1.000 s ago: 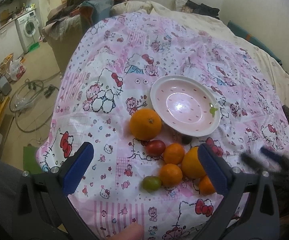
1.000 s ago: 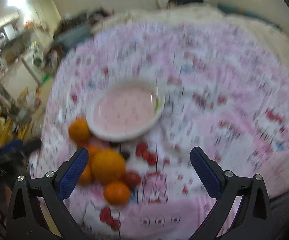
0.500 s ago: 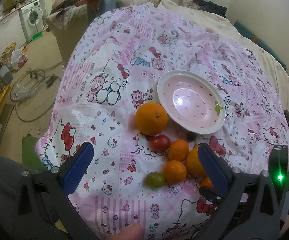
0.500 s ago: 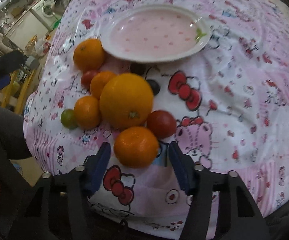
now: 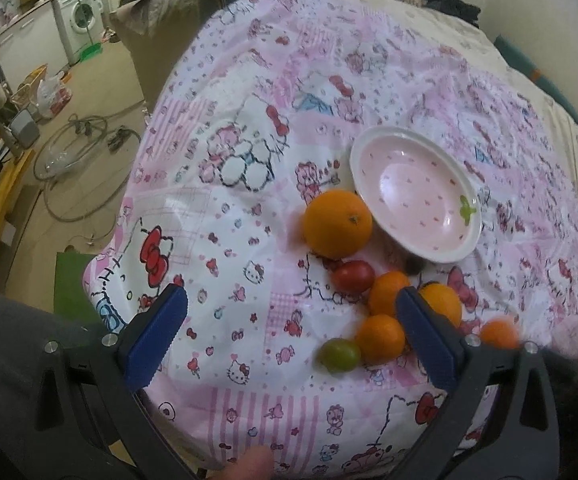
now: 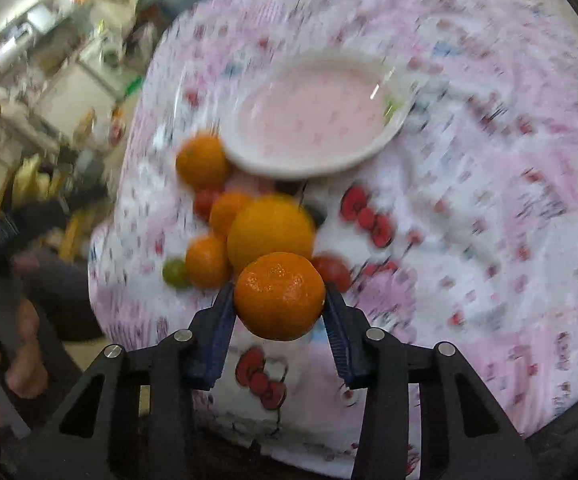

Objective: Organize fruits
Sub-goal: 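Carry the mandarin toward the white plate with right while left grasps a large orange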

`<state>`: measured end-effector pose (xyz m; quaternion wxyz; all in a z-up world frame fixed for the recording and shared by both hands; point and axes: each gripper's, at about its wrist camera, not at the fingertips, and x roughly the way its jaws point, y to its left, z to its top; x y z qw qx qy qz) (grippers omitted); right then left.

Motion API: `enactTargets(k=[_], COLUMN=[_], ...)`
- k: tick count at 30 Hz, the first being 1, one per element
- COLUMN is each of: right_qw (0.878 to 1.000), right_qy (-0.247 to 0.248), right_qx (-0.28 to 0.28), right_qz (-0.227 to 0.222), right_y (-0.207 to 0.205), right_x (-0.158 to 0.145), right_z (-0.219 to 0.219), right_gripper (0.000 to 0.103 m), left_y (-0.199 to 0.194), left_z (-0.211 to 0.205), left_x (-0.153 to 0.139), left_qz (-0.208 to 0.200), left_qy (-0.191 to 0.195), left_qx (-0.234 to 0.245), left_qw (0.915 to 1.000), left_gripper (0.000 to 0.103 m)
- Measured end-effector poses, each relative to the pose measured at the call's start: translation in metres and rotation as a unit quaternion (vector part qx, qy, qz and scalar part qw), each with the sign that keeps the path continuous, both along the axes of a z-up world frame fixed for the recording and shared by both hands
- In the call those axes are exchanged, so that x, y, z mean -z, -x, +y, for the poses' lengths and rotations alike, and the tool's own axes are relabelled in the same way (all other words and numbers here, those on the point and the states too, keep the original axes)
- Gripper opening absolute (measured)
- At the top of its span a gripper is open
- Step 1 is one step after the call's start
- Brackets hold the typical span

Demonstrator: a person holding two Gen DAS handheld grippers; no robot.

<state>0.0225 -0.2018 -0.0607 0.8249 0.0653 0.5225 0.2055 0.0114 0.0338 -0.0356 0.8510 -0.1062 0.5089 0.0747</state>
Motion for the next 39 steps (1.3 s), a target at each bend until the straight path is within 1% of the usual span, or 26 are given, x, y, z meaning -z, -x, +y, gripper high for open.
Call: enactTargets(k=[1, 3, 4, 6, 7, 9, 10, 11, 12, 13, 15, 17, 19, 20, 21, 25, 27, 30, 32, 35, 39], right_qw=[1.0, 0.998, 0.997, 0.994, 0.993, 0.991, 0.991, 0.991, 0.99, 0.99, 0.989, 0.988, 0.987, 0.987, 0.986, 0.986, 0.987, 0.987, 0.987, 0.987, 0.987], right_qy=[-0.001, -0.01, -0.017, -0.023, -0.026, -0.035, -0.037, -0.04, -0.042, -0.043, -0.045, -0.048, -0.052, -0.055, -0.059, -0.062, -0.062, -0.061, -0.061, -0.062, -0.064], right_qx=[0.019, 0.056, 0.075, 0.101, 0.109, 0.121, 0.124, 0.126, 0.13, 0.133, 0.139, 0.146, 0.152, 0.153, 0.156, 0.152, 0.148, 0.145, 0.145, 0.147, 0.148], right_qz=[-0.014, -0.027, -0.03, -0.034, -0.035, -0.034, -0.034, -0.034, -0.034, -0.034, -0.032, -0.028, -0.021, -0.019, -0.017, -0.017, -0.017, -0.02, -0.022, -0.023, -0.027], right_y=[-0.001, -0.006, -0.008, -0.011, -0.013, -0.015, -0.015, -0.014, -0.014, -0.014, -0.016, -0.014, -0.016, -0.015, -0.015, -0.016, -0.016, -0.016, -0.015, -0.015, -0.015], right_x=[-0.005, -0.014, -0.017, -0.021, -0.022, -0.024, -0.023, -0.024, -0.024, -0.025, -0.024, -0.024, -0.021, -0.02, -0.019, -0.019, -0.019, -0.02, -0.021, -0.022, -0.023], right_z=[-0.007, -0.022, -0.032, -0.046, -0.05, -0.058, -0.058, -0.063, -0.066, -0.066, -0.071, -0.076, -0.081, -0.082, -0.083, -0.081, -0.079, -0.077, -0.077, -0.077, -0.077], right_gripper=[0.045, 0.045, 0.045, 0.045, 0.045, 0.045, 0.045, 0.045, 0.045, 0.045, 0.045, 0.045, 0.045, 0.045, 0.045, 0.045, 0.045, 0.045, 0.045, 0.045, 0.045], left_y=[-0.001, -0.003, -0.006, -0.013, -0.017, -0.025, -0.029, -0.033, -0.036, -0.041, -0.047, -0.053, -0.057, -0.059, -0.06, -0.063, -0.062, -0.062, -0.059, -0.054, -0.046], left_z=[-0.005, -0.016, -0.029, -0.049, -0.062, -0.082, -0.094, -0.104, -0.114, -0.123, -0.133, -0.142, -0.151, -0.153, -0.153, -0.155, -0.155, -0.152, -0.149, -0.143, -0.138], left_x=[0.002, 0.004, 0.007, 0.01, 0.012, 0.016, 0.018, 0.021, 0.024, 0.03, 0.04, 0.049, 0.056, 0.06, 0.062, 0.062, 0.061, 0.059, 0.054, 0.039, 0.011], left_qz=[0.005, 0.015, 0.025, 0.04, 0.05, 0.063, 0.068, 0.07, 0.076, 0.088, 0.111, 0.124, 0.12, 0.123, 0.127, 0.131, 0.125, 0.116, 0.114, 0.105, 0.074], left_qy=[-0.001, -0.001, -0.002, -0.009, -0.009, -0.005, -0.008, -0.015, -0.022, -0.023, -0.022, -0.026, -0.053, -0.059, -0.055, -0.055, -0.052, -0.049, -0.035, -0.018, 0.003], left_qx=[0.011, 0.037, 0.066, 0.102, 0.125, 0.155, 0.172, 0.184, 0.195, 0.205, 0.216, 0.228, 0.238, 0.243, 0.245, 0.249, 0.249, 0.25, 0.247, 0.243, 0.239], left_qw=[0.9999, 0.9992, 0.9975, 0.994, 0.9909, 0.9859, 0.9827, 0.9803, 0.9776, 0.9746, 0.9697, 0.9654, 0.9623, 0.9605, 0.9596, 0.958, 0.959, 0.96, 0.9616, 0.9642, 0.9681], left_gripper=[0.102, 0.102, 0.102, 0.1, 0.098, 0.088, 0.085, 0.08, 0.074, 0.071, 0.058, 0.056, 0.056, 0.056, 0.056, 0.055, 0.051, 0.049, 0.048, 0.048, 0.048])
